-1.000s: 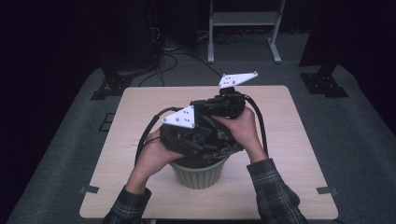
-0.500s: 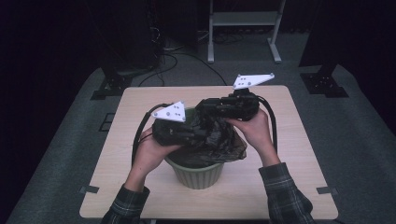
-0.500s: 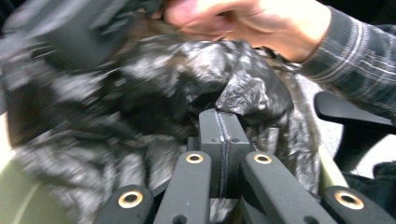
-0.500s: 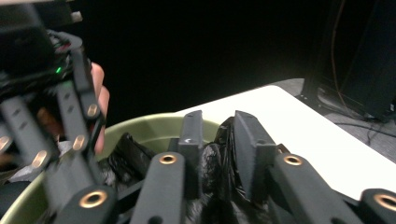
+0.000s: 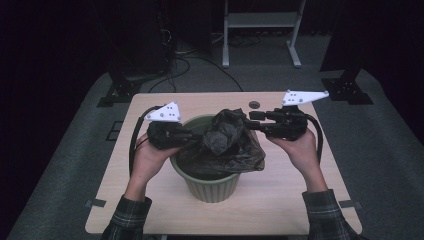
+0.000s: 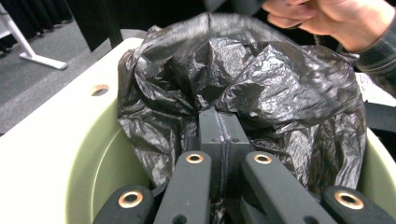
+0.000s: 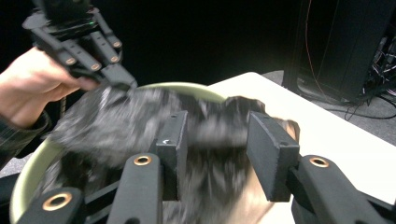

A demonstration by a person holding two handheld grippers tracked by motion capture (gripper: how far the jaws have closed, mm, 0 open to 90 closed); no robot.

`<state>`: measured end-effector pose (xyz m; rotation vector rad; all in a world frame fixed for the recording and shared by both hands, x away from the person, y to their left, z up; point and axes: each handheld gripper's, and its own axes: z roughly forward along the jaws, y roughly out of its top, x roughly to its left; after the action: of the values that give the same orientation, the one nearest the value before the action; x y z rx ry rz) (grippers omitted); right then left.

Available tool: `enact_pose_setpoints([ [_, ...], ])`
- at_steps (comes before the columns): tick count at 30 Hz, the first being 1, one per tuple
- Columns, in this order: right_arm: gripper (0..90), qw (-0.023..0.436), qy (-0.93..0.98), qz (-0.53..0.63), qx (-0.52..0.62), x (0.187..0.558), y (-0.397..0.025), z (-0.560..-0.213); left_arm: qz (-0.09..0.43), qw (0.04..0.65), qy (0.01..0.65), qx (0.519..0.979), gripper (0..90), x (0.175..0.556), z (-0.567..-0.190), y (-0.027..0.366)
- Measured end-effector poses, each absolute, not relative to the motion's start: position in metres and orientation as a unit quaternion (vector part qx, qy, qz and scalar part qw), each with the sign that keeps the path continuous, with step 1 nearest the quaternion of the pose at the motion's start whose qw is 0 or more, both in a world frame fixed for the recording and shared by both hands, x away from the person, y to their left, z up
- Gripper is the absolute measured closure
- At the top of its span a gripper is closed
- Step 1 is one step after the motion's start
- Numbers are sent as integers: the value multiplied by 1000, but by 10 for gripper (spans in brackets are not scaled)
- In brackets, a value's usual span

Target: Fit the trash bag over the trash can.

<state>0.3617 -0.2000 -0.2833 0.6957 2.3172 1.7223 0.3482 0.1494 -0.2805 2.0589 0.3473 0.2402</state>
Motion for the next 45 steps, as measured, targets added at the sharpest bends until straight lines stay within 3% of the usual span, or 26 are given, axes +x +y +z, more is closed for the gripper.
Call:
enact_pose_setpoints([
  [15,553,76,771,578,257,313,-250,-312,109,504,168,840,900,346,-282,179],
  [28,505,23,773,588,236,302,-239,-331,108,514,182,831,900,343,-285,197],
  [29,514,21,775,587,235,303,-237,-332,109,515,183,830,900,342,-285,198],
  [32,747,29,784,579,223,304,-228,-334,108,515,182,830,900,341,-285,200],
  [36,888,38,790,569,225,306,-227,-335,106,519,184,828,900,336,-286,208],
  [45,898,69,784,563,253,309,-253,-333,108,525,206,819,900,320,-294,241],
])
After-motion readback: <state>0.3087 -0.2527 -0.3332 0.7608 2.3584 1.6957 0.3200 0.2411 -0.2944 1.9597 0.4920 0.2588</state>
